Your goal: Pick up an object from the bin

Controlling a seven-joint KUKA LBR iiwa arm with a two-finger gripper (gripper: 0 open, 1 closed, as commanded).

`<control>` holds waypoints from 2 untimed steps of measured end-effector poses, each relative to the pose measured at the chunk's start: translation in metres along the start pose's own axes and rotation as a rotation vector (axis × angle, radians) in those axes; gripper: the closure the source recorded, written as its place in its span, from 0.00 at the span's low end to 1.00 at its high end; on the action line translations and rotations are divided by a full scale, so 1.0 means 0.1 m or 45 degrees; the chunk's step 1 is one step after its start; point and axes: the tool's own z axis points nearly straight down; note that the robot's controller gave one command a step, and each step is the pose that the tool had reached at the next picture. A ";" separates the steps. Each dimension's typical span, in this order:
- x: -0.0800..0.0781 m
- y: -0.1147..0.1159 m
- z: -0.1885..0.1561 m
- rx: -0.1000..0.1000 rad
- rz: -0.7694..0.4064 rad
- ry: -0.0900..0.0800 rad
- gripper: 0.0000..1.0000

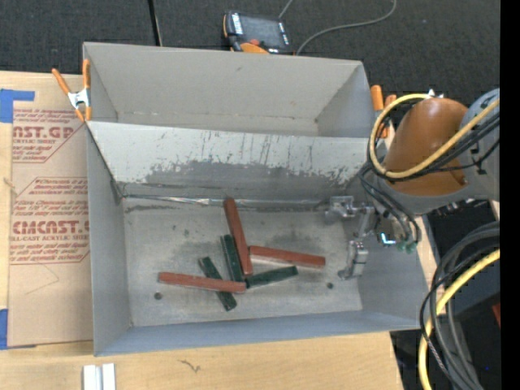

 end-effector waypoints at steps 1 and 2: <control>0.11 0.26 0.72 -0.002 -0.015 0.000 0.00; 0.09 0.24 0.68 0.001 -0.013 -0.009 1.00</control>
Offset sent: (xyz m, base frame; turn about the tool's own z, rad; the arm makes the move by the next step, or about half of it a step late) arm -0.0094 0.0236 -0.0673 -0.0100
